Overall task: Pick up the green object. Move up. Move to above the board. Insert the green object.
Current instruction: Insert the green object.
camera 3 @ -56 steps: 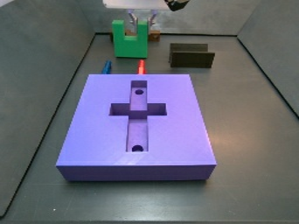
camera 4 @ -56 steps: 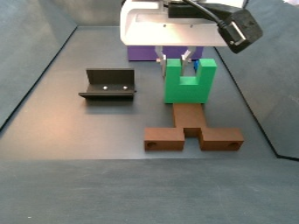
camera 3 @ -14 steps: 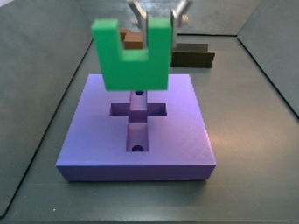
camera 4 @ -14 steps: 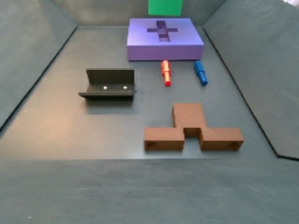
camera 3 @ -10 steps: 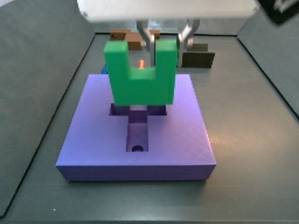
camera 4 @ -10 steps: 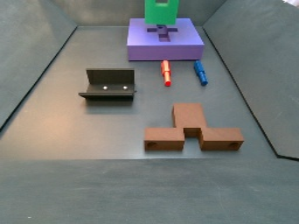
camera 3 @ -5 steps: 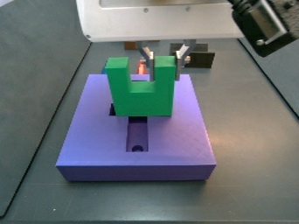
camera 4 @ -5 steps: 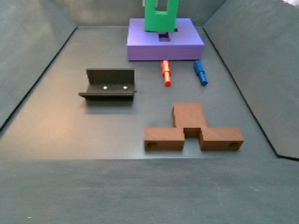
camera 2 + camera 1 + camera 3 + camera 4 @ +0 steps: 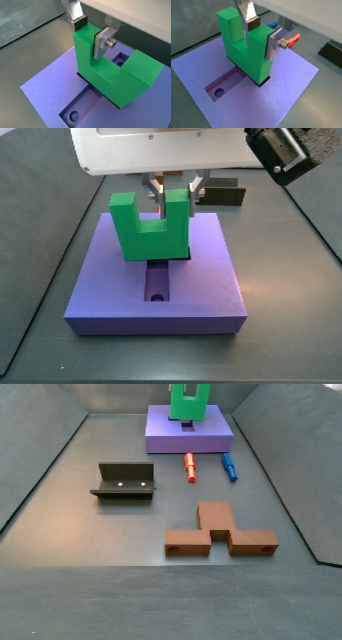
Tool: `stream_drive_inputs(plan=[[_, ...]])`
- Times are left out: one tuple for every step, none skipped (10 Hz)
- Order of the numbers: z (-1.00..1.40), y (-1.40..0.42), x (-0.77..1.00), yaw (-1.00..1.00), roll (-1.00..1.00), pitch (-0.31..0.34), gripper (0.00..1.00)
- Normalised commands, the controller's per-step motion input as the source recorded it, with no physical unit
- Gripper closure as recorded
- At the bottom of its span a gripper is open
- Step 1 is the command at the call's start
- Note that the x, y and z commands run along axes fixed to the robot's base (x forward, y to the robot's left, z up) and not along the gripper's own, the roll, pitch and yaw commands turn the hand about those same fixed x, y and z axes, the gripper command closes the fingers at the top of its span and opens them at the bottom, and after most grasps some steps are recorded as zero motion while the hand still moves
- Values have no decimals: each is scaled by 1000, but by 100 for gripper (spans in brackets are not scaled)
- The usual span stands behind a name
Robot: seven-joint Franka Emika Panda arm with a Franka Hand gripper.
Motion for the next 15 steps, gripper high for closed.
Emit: stream_drive_inputs(plan=[[-94, -40, 0, 169, 246, -96, 100], [-160, -86, -6, 94, 239, -76, 100], [-214, -109, -20, 20, 211, -60, 100], [-220, -69, -17, 0, 124, -44, 100], [-189, -63, -14, 0, 49, -59, 100], [-189, -54, -14, 0, 26, -67, 100], [-280, -63, 0, 0, 30, -99, 100], [-480, 0, 0, 0, 0, -149, 100], [-811, 0, 26, 0, 0, -99, 100], [-1000, 0, 0, 0, 0, -70, 100], [-1000, 0, 0, 0, 0, -43, 100], [-1000, 0, 0, 0, 0, -6, 100], [-1000, 0, 0, 0, 3, -4, 100], [-1000, 0, 0, 0, 0, -34, 100], [-709, -29, 0, 9, 0, -44, 100]])
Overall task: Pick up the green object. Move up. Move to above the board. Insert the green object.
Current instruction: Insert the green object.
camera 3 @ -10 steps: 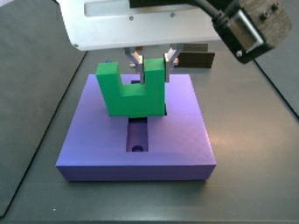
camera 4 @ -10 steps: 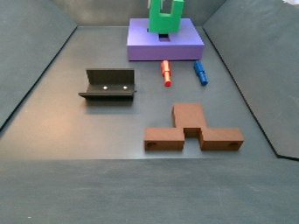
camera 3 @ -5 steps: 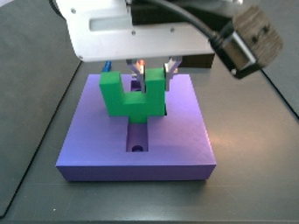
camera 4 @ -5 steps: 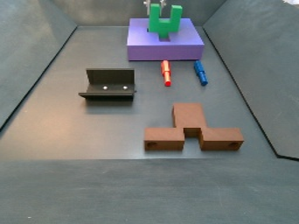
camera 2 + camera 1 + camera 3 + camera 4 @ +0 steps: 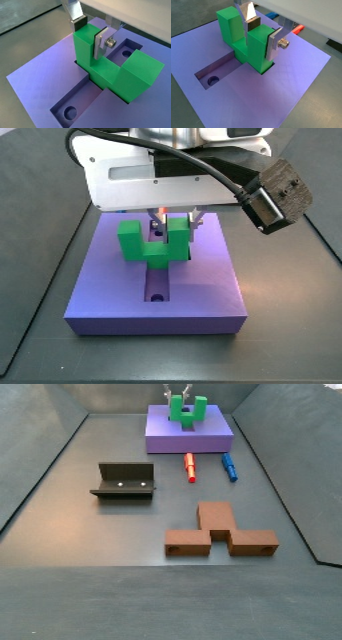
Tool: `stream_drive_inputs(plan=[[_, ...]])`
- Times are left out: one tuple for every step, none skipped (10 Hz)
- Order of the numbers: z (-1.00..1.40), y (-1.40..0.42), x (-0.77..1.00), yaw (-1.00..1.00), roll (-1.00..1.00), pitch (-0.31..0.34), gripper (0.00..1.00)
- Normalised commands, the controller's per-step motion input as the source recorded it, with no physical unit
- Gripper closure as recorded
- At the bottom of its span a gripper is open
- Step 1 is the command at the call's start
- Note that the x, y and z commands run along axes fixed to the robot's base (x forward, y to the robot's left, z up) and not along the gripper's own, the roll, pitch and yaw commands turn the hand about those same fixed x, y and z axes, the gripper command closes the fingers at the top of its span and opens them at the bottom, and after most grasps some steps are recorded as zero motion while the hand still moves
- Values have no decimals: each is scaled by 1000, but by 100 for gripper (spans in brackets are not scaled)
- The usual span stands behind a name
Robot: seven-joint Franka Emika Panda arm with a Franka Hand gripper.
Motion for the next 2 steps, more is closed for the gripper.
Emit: stream_drive_inputs(plan=[[0, -9, 0, 0, 9, 0, 100], [0, -60, -129, 0, 46, -84, 100]])
